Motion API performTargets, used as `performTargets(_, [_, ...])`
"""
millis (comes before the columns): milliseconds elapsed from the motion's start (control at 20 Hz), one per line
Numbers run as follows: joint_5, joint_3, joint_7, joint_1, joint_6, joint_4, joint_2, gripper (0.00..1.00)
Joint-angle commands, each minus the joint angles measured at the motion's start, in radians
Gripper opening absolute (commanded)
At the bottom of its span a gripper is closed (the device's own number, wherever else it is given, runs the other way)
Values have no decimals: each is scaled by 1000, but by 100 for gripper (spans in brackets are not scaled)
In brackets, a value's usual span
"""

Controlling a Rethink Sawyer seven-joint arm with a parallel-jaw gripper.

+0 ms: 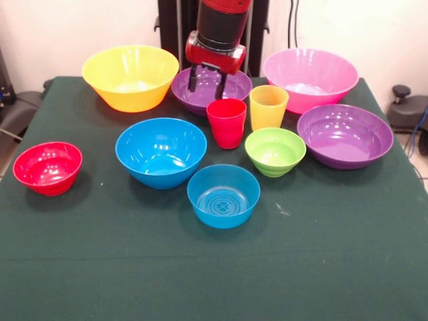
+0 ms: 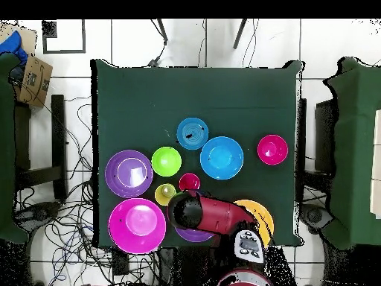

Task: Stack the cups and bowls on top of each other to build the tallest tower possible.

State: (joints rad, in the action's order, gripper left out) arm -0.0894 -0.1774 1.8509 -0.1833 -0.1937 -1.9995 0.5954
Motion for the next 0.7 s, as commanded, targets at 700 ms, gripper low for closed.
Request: performTargets(700, [66,178,182,-23,75,18,-44,100])
